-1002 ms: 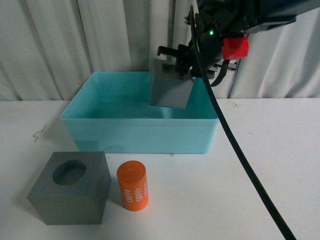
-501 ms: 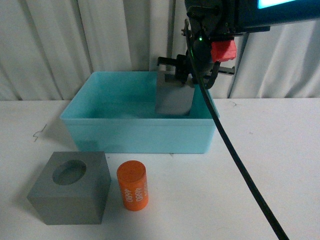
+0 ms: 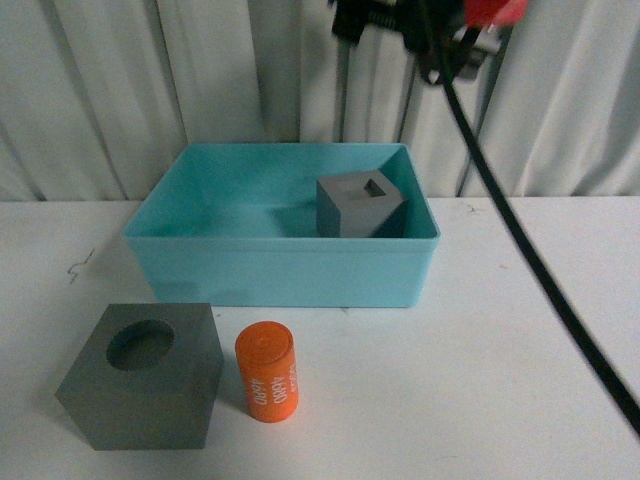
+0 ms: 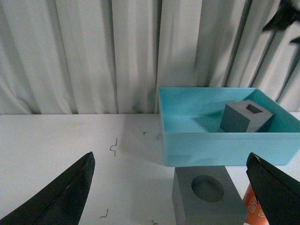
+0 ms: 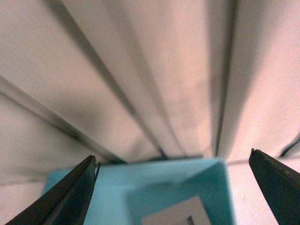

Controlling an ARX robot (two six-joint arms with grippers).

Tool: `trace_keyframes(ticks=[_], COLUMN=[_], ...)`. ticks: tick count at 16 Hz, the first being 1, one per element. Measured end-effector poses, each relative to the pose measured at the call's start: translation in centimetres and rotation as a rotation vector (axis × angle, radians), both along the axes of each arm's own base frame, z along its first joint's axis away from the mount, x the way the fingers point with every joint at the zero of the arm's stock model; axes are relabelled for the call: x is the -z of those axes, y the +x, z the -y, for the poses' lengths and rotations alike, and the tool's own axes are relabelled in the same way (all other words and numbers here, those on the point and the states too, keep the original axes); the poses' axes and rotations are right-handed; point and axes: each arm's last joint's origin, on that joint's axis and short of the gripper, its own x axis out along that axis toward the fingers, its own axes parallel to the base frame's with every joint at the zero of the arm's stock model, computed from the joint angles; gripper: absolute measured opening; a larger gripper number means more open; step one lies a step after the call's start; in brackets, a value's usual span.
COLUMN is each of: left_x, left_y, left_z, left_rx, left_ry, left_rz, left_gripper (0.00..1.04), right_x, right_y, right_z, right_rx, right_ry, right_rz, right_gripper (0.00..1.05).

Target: Place gray and orange parts in blue box

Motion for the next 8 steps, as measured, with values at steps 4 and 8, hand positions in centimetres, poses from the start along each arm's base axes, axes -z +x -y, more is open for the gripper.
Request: trace_keyframes(ticks=[4,8], left_x=[0.0,0.0], left_y=[0.0,0.0], left_z=[0.0,0.0], left_rx=[0.0,0.0], left_ry=[0.0,0.0], left_rz=[0.0,0.0], left_gripper=[0.98,0.98], right_x=[-11.1,3.0], right_y=[-14.1,-30.3], right_z=[9.8,14.3], right_rx=[0.148,0.303], right_ry=[-0.005,-0.043], right_rz=[0.356,-0.131], right_gripper=[0.98,0.98])
